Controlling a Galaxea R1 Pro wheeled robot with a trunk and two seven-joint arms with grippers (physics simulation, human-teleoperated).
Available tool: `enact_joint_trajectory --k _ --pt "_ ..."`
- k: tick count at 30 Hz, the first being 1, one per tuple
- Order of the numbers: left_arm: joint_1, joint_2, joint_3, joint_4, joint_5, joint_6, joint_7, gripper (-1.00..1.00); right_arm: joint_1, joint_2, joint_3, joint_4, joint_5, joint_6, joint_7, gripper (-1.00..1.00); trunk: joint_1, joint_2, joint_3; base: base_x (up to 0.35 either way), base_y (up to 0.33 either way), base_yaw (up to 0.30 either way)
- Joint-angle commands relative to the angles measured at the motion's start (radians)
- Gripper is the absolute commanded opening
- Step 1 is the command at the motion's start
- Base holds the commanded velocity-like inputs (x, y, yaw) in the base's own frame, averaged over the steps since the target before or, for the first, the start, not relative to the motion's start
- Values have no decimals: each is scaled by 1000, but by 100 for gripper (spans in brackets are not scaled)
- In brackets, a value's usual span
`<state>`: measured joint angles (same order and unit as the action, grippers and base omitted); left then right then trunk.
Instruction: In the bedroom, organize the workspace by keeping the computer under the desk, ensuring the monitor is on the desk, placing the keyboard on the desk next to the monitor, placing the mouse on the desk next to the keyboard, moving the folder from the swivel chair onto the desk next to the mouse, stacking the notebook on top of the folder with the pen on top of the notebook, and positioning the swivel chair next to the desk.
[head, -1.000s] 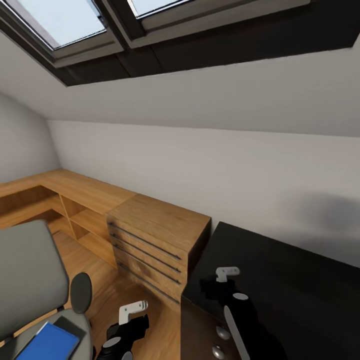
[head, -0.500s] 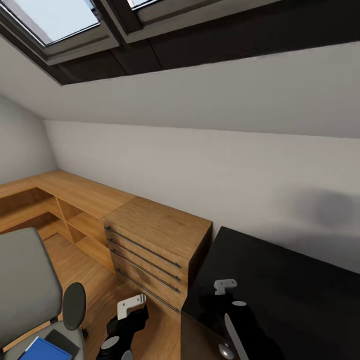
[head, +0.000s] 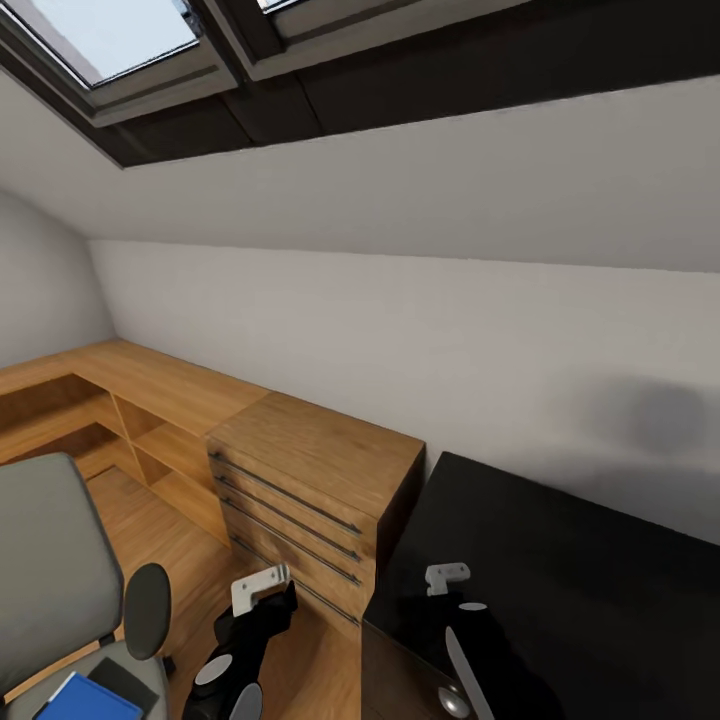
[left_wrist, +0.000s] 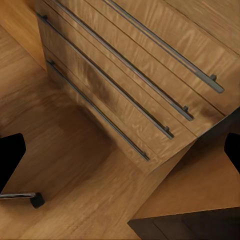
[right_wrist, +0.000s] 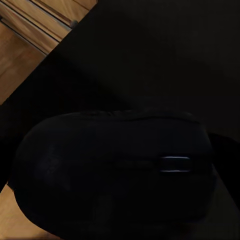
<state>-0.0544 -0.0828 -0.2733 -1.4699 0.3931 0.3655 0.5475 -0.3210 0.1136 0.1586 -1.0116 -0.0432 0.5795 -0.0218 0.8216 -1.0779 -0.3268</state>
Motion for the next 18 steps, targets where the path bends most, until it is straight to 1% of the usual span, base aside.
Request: enact_joint_trajectory --k 1,18 --pt "-1 1 -1 -1 8 3 8 100 -1 0 1 -2 -4 5 -2 -100 4 -8 -5 0 0 0" --pt "-1 1 -1 1 7 3 8 100 0 0 2 -2 -3 0 -3 -100 69 -127 -58 0 0 0"
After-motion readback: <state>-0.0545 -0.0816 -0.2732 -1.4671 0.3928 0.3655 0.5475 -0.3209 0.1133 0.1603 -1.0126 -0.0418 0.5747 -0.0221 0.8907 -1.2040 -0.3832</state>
